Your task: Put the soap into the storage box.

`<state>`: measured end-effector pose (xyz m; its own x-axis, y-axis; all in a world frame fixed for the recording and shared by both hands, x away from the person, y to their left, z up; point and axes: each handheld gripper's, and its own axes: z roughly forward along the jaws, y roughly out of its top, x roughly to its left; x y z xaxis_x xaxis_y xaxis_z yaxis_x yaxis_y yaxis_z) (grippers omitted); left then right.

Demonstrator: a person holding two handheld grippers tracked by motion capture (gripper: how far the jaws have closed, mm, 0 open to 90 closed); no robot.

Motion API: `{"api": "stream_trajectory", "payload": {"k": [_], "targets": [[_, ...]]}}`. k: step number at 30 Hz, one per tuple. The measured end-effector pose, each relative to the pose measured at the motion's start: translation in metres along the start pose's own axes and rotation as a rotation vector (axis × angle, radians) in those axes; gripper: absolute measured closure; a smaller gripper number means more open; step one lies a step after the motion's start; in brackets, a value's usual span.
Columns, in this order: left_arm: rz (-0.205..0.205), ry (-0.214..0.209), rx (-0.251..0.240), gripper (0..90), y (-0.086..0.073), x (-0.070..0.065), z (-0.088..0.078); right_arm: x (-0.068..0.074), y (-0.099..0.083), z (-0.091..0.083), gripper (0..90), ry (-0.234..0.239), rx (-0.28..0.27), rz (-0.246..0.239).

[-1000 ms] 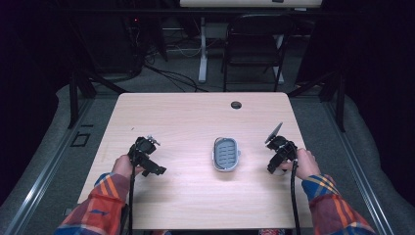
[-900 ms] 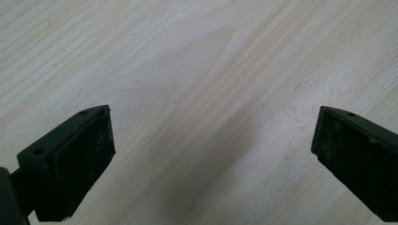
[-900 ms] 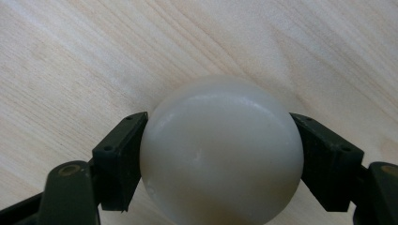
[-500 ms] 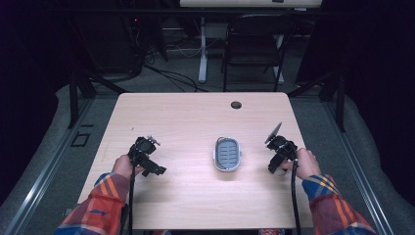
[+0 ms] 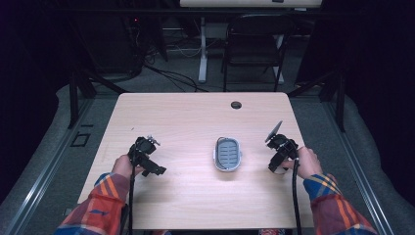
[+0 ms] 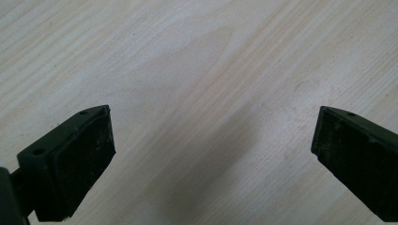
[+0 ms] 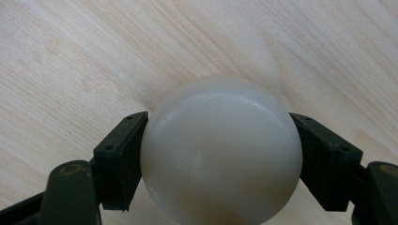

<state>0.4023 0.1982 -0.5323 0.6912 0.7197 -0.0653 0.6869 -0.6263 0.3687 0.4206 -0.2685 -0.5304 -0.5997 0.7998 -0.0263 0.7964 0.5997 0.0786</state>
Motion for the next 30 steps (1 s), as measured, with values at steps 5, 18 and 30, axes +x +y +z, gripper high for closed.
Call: {"api": "stream_trajectory", "payload": {"k": [5, 18, 30], "targets": [[0.000, 0.000, 0.001, 0.0, 0.000, 0.000, 0.000, 0.002, 0.001, -0.002, 24.3, -0.003, 0.003, -0.005], [0.001, 0.002, 0.003, 0.0, 0.000, 0.000, 0.000, 0.006, 0.002, -0.011, 24.3, -0.009, 0.011, -0.029], [-0.002, 0.001, -0.001, 0.0, 0.000, 0.000, 0.000, 0.012, 0.010, -0.014, 24.3, -0.017, 0.009, -0.042]]}}
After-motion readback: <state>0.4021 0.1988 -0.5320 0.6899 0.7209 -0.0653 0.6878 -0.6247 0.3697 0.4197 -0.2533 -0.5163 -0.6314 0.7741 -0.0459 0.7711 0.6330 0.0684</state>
